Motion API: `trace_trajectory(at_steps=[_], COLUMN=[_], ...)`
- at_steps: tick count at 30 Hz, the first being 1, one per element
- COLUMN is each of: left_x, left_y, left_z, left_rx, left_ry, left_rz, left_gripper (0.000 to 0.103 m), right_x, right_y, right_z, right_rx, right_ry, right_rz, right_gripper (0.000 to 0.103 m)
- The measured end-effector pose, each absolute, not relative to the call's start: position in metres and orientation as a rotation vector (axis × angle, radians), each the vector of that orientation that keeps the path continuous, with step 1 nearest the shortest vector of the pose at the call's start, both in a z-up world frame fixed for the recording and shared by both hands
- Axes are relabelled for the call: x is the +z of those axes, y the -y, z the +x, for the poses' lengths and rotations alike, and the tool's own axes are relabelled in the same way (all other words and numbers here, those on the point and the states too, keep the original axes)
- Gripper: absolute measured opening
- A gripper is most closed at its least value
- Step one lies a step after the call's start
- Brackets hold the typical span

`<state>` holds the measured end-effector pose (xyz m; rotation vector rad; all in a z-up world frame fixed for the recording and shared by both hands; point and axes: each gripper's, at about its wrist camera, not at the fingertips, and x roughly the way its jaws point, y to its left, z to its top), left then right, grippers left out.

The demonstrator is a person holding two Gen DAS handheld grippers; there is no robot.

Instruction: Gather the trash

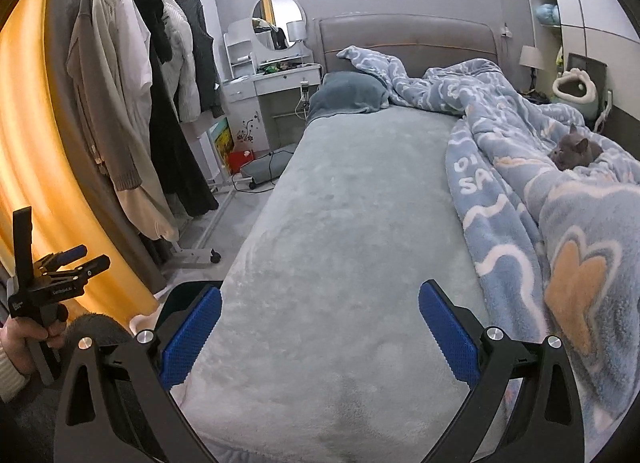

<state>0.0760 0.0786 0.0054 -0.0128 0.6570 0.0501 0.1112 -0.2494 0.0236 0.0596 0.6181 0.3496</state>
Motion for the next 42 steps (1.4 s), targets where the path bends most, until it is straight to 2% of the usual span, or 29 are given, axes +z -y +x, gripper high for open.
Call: trace_trajectory(at_steps=[42], left_x=[0.005], left_y=[-0.080], left_z=[0.079], left_rx=[0.056], left_ry=[-0.669], left_rz=[0.000], left_gripper=[0.100], right_x=[0.019], right_y=[0.243], right_z=[0.118], right_rx=[0.350], right_ry=[-0.658], right_rz=[0.037], right_gripper=[0.100])
